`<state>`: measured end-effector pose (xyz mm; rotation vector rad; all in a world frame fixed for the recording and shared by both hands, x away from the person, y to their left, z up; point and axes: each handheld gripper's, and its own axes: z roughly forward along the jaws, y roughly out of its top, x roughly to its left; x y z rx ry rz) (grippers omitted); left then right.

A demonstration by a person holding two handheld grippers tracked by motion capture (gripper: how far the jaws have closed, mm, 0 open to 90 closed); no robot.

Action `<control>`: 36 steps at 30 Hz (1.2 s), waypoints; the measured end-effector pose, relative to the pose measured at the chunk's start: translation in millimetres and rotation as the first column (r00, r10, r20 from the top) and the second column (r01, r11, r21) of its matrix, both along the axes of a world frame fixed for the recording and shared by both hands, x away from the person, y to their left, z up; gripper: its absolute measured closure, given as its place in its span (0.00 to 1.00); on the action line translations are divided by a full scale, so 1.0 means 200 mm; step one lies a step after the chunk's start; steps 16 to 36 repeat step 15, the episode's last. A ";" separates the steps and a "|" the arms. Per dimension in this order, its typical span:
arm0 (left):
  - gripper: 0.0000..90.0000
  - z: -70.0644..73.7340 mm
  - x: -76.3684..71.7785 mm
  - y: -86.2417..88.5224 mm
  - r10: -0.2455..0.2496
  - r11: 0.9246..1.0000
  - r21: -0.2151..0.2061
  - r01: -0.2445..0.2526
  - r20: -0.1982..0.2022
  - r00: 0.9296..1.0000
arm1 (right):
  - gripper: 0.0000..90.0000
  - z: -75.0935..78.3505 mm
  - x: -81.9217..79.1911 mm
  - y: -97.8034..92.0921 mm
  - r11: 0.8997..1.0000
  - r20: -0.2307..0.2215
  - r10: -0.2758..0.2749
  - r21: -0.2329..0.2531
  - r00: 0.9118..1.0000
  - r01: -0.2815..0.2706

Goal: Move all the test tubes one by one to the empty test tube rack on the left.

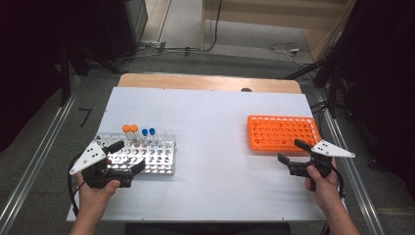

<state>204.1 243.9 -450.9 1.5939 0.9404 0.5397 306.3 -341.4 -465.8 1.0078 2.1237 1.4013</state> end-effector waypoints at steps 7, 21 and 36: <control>0.00 -0.02 0.00 0.02 0.013 1.000 -0.025 -0.013 0.013 1.000 | 0.08 -0.01 0.01 0.01 1.000 -0.005 0.008 -0.002 1.000 -0.008; 0.00 -0.03 0.00 0.03 0.027 0.999 -0.024 -0.027 0.006 1.000 | 0.08 -0.02 0.01 0.01 1.000 -0.006 0.015 -0.002 1.000 -0.015; 0.00 -0.03 0.00 0.03 0.027 0.999 -0.024 -0.027 0.006 1.000 | 0.08 -0.02 0.01 0.01 1.000 -0.006 0.015 -0.002 1.000 -0.015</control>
